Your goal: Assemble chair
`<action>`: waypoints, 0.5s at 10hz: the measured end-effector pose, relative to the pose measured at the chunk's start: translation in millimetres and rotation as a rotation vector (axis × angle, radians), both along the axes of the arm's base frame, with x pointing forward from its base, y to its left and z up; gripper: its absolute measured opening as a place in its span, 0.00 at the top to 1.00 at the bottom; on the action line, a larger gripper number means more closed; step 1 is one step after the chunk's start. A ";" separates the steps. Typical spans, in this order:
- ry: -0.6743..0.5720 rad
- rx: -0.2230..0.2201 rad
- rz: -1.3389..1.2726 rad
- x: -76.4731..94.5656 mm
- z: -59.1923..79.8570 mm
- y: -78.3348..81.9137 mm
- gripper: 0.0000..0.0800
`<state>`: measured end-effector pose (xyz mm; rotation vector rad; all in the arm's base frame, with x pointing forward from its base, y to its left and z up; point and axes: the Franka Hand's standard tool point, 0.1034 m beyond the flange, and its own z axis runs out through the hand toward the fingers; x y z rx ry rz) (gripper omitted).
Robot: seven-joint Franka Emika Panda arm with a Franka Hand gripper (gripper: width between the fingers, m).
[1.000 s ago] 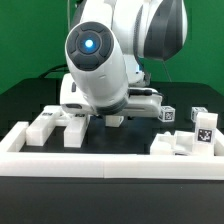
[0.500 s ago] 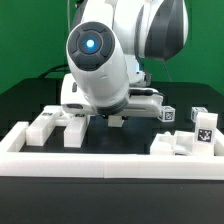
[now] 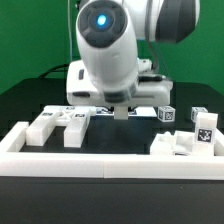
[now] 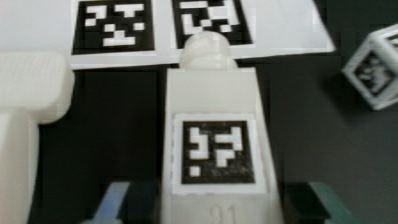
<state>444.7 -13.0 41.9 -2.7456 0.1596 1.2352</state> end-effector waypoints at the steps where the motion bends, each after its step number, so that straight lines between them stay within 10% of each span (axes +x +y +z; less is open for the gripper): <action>1: -0.014 0.009 0.006 8.2 11.0 4.9 0.64; 5: -0.081 0.007 0.010 24.4 20.0 5.8 0.64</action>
Offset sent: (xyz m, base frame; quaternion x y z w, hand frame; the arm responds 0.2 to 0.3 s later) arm 0.0000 0.0000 0.0000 0.0000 0.0650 0.0000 0.9979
